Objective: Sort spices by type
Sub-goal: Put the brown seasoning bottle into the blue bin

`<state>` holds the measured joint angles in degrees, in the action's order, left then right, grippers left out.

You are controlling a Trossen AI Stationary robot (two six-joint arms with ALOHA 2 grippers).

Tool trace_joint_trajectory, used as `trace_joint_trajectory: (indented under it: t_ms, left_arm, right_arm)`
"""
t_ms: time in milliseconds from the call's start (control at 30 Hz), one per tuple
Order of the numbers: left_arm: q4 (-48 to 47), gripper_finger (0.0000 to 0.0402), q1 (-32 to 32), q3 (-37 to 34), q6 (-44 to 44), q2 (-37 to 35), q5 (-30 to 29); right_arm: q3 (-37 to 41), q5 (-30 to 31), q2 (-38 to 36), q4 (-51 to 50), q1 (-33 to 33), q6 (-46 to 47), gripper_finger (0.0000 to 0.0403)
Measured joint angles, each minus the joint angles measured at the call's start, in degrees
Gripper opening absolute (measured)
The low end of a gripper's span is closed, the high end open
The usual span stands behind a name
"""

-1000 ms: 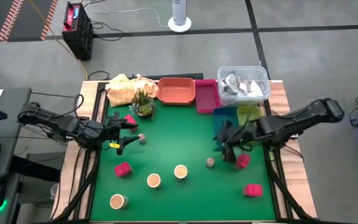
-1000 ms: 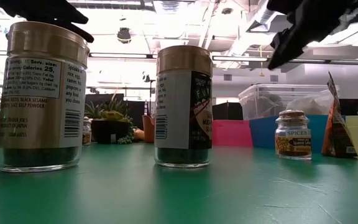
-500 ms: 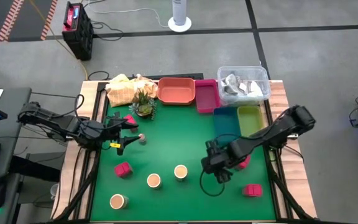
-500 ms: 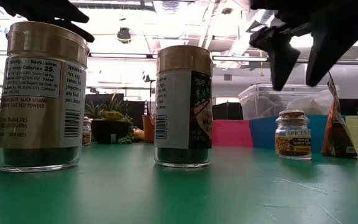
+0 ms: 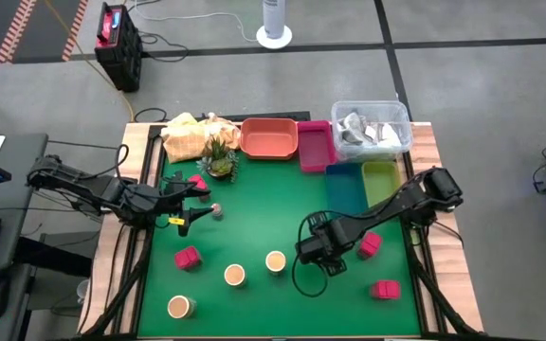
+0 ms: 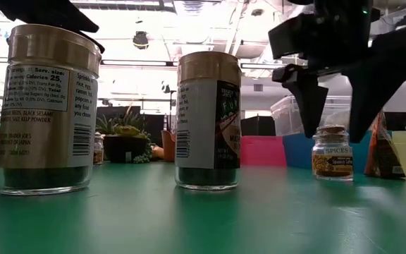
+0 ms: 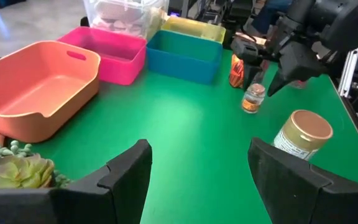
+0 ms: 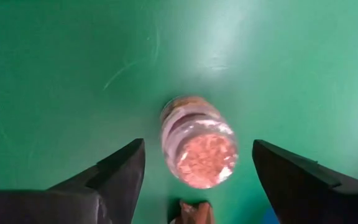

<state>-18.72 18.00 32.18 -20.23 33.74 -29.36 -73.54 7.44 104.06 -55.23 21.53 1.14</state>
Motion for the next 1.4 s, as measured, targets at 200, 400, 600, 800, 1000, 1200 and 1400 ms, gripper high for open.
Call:
trace_joint_trajectory:
  t_ms: [200,400,600,800,1000,1200,1400]
  left_arm:
    - [-0.3,0.0256,0.0,0.0,1.7,0.0,0.0]
    - [-0.5,0.0256,0.0,0.0,2.6,0.0,0.0]
    - [-3.1,0.0256,0.0,0.0,2.5,0.0,0.0]
    - [-3.7,0.0256,0.0,0.0,2.6,0.0,0.0]
    - [-3.8,0.0256,0.0,0.0,2.6,0.0,0.0]
    - [-4.3,0.0256,0.0,0.0,3.0,0.0,0.0]
    - [-5.0,0.0256,0.0,0.0,2.2,0.0,0.0]
  right_arm:
    - [0.1,-0.8,0.3,1.2,-0.7,-1.3,0.0287]
    - [0.1,-2.6,0.9,2.2,-1.9,-2.0,0.0211]
    - [0.2,-3.2,1.8,2.2,-2.6,-3.2,0.0158]
    - [-0.8,-3.1,0.8,2.0,-4.6,-3.6,0.0120]
    - [-1.9,-3.1,0.3,0.8,-6.9,-2.5,0.0117]
    - [-6.0,-3.0,0.0,-8.6,-8.6,1.4,0.0190]
    - [-5.1,-3.1,-1.4,-21.7,-7.8,10.9,0.0286]
